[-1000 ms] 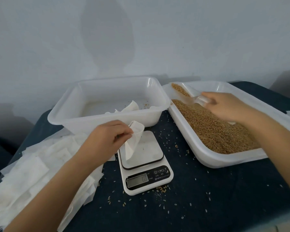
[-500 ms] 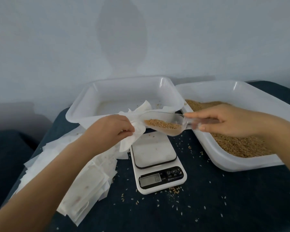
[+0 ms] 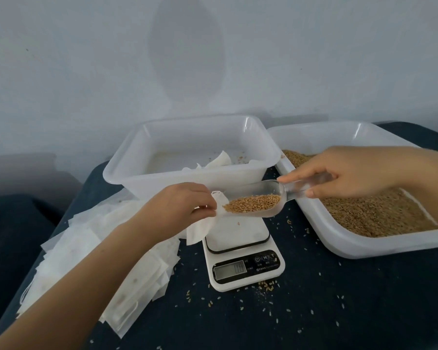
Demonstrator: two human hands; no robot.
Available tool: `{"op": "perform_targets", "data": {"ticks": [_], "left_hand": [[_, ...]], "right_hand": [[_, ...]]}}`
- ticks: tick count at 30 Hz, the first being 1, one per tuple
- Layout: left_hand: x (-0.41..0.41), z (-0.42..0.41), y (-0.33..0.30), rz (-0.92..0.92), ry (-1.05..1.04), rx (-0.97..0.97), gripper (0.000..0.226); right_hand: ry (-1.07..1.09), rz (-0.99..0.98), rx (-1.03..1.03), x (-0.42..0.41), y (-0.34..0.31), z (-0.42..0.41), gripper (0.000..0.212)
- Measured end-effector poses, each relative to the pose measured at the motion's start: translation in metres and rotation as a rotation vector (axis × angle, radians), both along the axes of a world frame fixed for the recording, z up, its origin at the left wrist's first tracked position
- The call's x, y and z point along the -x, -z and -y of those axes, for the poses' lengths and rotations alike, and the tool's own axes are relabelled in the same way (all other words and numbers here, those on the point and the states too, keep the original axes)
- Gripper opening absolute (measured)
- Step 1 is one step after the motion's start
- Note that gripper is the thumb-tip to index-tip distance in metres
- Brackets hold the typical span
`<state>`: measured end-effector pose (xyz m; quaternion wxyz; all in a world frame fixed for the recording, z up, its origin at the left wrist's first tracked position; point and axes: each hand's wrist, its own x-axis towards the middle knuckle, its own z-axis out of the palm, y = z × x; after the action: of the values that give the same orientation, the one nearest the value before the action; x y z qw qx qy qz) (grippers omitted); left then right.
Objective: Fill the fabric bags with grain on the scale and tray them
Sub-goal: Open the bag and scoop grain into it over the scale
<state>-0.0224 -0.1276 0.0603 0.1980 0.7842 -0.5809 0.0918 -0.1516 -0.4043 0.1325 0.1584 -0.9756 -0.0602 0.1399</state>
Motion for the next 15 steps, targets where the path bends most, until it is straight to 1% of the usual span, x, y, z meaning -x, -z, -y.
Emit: {"op": "perform_targets", "data": {"ticks": [9,15], "left_hand": [[0.007,0.005,0.000,-0.037,0.013,0.021,0.006],[0.008,0.007,0.000,-0.045,0.038,0.010,0.006]], "right_hand": [[-0.051,-0.035,0.076,-0.007,-0.025,-0.007,0.039],[-0.057,-0.049,0.106,-0.010,-0.034,-0.012,0.040]]}}
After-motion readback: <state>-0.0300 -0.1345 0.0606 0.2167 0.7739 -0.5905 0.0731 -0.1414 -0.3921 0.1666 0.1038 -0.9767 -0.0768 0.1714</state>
